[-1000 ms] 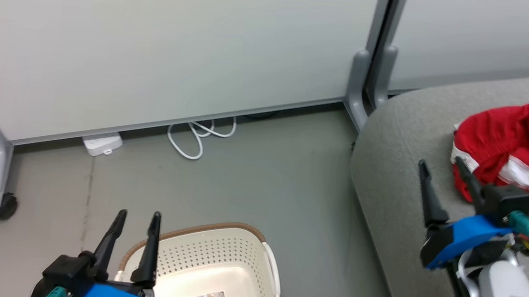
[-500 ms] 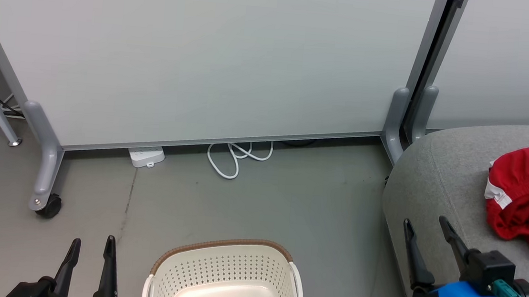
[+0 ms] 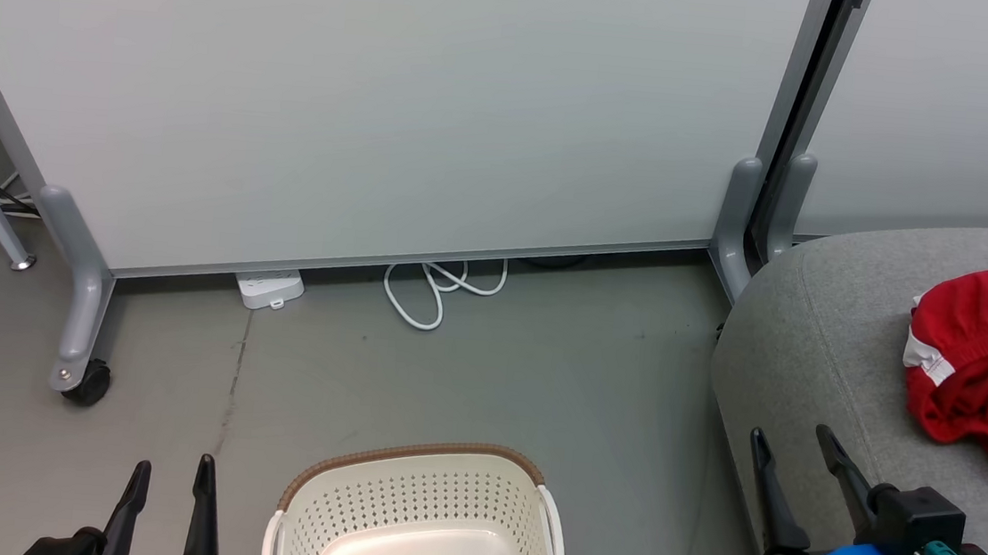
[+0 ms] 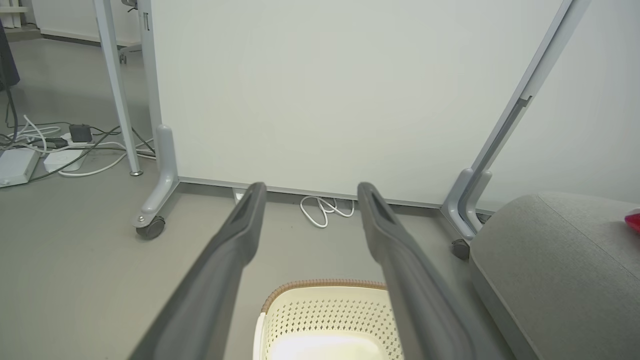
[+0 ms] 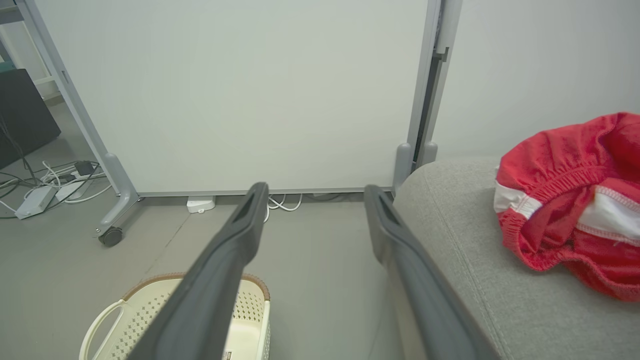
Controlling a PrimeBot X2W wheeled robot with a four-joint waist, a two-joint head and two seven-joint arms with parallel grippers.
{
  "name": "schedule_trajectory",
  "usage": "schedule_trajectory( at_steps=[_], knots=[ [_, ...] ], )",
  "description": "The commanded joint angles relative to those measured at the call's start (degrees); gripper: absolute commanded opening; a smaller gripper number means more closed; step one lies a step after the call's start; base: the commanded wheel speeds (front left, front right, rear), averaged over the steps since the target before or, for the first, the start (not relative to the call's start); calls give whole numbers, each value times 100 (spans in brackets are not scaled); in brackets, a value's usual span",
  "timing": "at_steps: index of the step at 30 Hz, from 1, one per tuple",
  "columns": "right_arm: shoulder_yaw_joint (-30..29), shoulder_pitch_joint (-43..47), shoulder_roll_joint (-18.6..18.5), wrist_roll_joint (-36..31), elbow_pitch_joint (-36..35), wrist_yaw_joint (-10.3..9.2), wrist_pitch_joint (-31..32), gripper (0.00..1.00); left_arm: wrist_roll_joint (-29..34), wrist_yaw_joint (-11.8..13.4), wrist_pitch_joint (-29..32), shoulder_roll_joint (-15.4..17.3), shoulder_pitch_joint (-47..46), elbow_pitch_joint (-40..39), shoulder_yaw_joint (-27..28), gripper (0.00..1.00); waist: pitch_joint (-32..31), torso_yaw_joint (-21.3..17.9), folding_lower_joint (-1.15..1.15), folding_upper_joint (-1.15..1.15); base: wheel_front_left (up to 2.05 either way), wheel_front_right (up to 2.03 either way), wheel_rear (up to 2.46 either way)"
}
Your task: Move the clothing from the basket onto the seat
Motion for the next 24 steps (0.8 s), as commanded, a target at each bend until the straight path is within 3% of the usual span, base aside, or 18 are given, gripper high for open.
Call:
schedule_trajectory(
  at_steps=[1,5,6,13,24],
  knots=[
    [24,101,11,47,-8,1,-23,100,39,-15,-16,0,-58,22,27,100,2,-4,0,0,0,0,0],
    [61,96,11,85,20,1,-38,100,48,-15,-15,-9,-66,57,4,100,4,-5,0,0,0,0,0],
    [58,11,1,69,19,0,-3,0,33,0,-1,-2,-2,49,-11,0,4,-6,0,0,0,0,0],
    [58,120,16,93,397,0,37,0,29,0,38,-134,183,390,-49,0,5,-7,0,0,0,0,0],
    [-44,25,15,1265,391,0,202,0,-958,-1,332,-164,-13,301,59,0,22,-5,0,0,0,0,0]
  ],
)
